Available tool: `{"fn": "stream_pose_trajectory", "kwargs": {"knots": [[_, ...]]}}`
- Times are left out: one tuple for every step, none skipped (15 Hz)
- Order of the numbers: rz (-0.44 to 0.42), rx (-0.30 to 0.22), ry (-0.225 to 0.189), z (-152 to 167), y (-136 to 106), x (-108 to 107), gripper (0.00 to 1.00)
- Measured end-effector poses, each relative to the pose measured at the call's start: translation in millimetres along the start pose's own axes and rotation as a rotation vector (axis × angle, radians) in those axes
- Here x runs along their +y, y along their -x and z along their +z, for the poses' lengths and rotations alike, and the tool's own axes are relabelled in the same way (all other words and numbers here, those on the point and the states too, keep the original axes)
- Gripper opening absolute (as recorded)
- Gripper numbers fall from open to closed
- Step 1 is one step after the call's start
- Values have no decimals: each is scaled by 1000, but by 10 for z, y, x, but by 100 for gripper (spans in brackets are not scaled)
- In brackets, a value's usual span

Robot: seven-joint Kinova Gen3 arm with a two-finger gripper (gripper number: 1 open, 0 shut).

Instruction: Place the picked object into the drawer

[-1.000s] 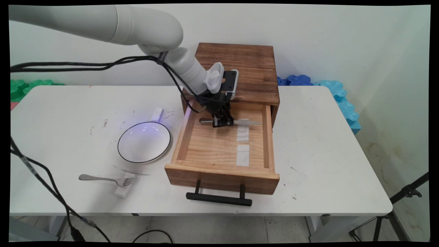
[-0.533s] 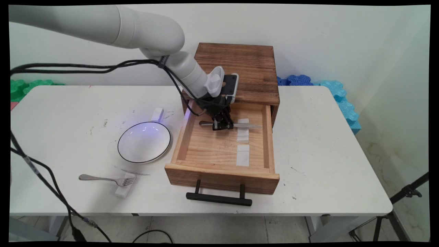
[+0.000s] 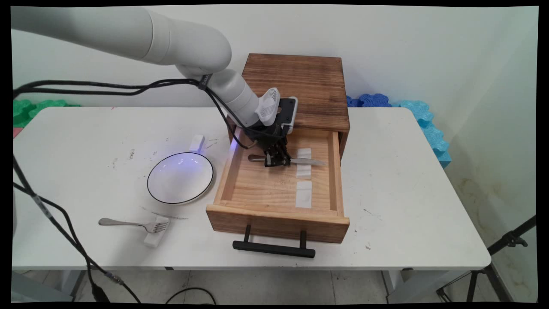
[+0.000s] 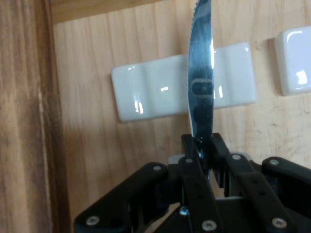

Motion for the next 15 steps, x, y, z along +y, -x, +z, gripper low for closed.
{"fn": "stream_pose_trajectory", "kwargs": {"knots": [[0,-1,1,10,7,2,0],[1,-1,1,18,12,2,0],[1,-2,2,27,20,2,0],[1,-2,2,34,25,2,0],[1,-3,2,40,31,1,0],[1,-2,2,47,35,0,0],[1,-2,3,54,40,-1,100],[1,-2,3,58,43,-2,100],[1,-1,3,62,45,-3,100],[1,-1,4,66,48,-4,100],[1,0,4,70,50,-5,100],[1,1,4,74,53,-6,100],[1,2,4,78,55,-9,100],[1,3,4,81,58,-11,100],[1,4,5,84,60,-11,100]]}}
